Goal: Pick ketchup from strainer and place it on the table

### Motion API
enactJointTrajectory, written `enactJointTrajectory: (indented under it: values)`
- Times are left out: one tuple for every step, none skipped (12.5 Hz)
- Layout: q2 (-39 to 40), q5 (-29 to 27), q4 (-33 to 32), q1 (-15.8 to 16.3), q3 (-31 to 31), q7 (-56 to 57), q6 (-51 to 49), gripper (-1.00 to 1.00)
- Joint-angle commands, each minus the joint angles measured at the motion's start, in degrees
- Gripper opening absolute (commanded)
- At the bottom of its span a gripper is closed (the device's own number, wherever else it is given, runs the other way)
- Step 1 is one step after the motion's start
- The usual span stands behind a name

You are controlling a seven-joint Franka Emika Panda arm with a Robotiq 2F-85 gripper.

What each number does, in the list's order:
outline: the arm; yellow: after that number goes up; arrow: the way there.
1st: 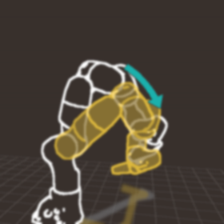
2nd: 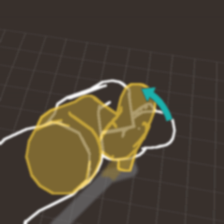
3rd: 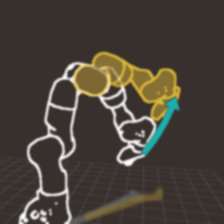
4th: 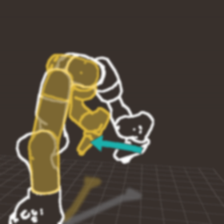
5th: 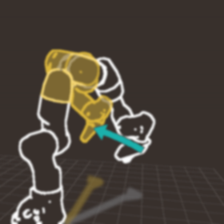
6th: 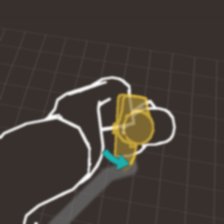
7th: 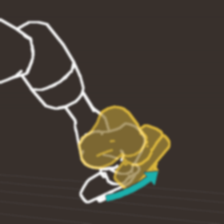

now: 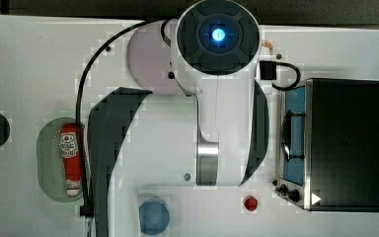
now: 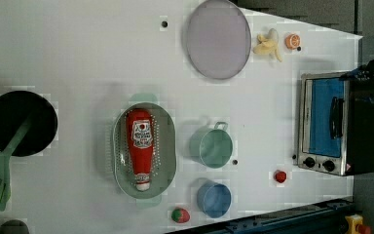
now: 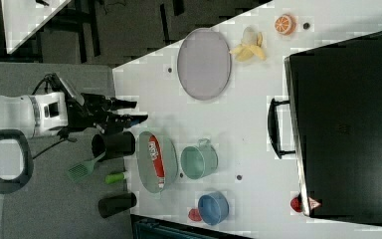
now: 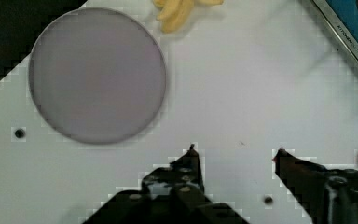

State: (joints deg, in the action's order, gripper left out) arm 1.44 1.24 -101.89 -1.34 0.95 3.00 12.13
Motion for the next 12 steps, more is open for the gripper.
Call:
enactJointTrajectory:
  values:
    - [-11.2, -1.9, -2.2, -4.6, 3.8, -3.8, -7.8, 0.59]
    - [-11.1, -1.9, -2.2, -4.5, 4.3, -3.8, -7.7, 0.81]
    - [-10.9, -2.0, -2.2, -4.4, 5.1, -3.8, -7.7, 0.99]
    - [-10.7, -2.0, -2.2, -4.2, 6.3, -3.8, -7.3, 1.0]
    - [-10.3, -2.0, -2.2, -3.9, 7.8, -3.8, -7.0, 1.0]
    - [-9.9, -2.0, -2.2, -3.6, 9.7, -3.8, -6.7, 1.0]
    - [-9.4, -2.0, -2.2, -3.4, 11.8, -3.8, -6.4, 1.0]
    - [-8.8, -2.0, -2.2, -3.1, 14.2, -3.8, -6.3, 1.0]
    - [-8.1, -2.0, -2.2, -2.9, 16.7, -3.8, -6.3, 1.0]
    - [-7.4, -2.0, -2.2, -2.7, 19.4, -3.9, -6.1, 1.0]
    - [-6.7, -2.0, -2.2, -2.6, 22.3, -3.9, -5.6, 1.0]
    - [-5.7, -2.0, -2.2, -2.5, 25.1, -4.2, -4.7, 1.0]
